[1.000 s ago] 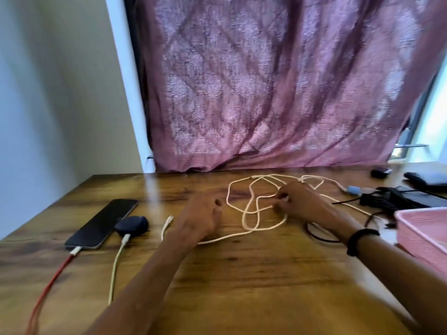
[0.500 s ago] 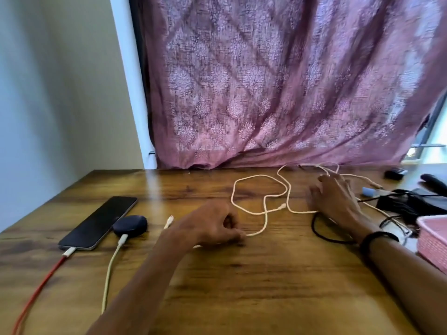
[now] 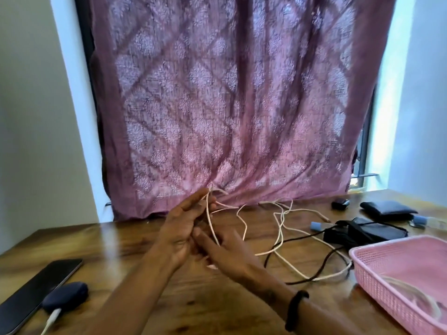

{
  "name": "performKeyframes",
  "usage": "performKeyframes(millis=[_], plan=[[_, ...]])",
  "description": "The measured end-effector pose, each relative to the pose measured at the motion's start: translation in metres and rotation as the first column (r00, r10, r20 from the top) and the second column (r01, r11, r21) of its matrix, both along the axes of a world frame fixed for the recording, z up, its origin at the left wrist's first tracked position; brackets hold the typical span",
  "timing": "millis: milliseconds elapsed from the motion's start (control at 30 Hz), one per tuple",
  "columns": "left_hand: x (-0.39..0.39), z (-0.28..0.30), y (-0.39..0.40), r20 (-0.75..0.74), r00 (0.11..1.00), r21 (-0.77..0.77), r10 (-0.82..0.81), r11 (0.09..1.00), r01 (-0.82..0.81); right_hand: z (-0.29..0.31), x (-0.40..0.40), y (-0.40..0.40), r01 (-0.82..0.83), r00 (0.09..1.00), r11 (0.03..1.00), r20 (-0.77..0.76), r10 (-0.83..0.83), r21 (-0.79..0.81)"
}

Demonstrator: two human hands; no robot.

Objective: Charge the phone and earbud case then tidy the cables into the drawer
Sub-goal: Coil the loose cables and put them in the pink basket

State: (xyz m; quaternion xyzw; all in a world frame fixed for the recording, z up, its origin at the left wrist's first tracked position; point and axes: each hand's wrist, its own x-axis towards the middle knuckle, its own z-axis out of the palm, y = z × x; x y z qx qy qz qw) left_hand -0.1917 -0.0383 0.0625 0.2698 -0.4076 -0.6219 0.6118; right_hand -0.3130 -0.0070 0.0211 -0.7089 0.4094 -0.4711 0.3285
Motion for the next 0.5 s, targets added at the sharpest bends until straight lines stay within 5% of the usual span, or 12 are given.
performKeyframes(millis=[133, 233, 400, 500], plan=[[0.002, -0.021, -0.014, 0.267, 0.920, -0.247, 0.286, 0.943, -0.222, -0.010, -0.005, -0.010, -0.058, 0.994, 0.971, 0.108, 0.033, 0.230], [0.020, -0.048, -0.023, 0.473, 0.584, -0.591, 0.659, 0.729, -0.345, -0.009, -0.010, -0.012, 0.017, 0.997, 0.982, 0.065, -0.030, 0.190], [0.035, -0.077, -0.017, 0.449, 0.233, -0.848, 0.862, 0.494, -0.192, -0.001, -0.010, -0.003, 0.140, 0.968, 0.981, -0.188, -0.163, -0.133], [0.038, -0.083, -0.020, 0.375, 0.129, -0.879, 0.918, 0.396, -0.265, 0.006, -0.007, 0.003, 0.046, 0.997, 0.998, -0.058, -0.048, -0.035]])
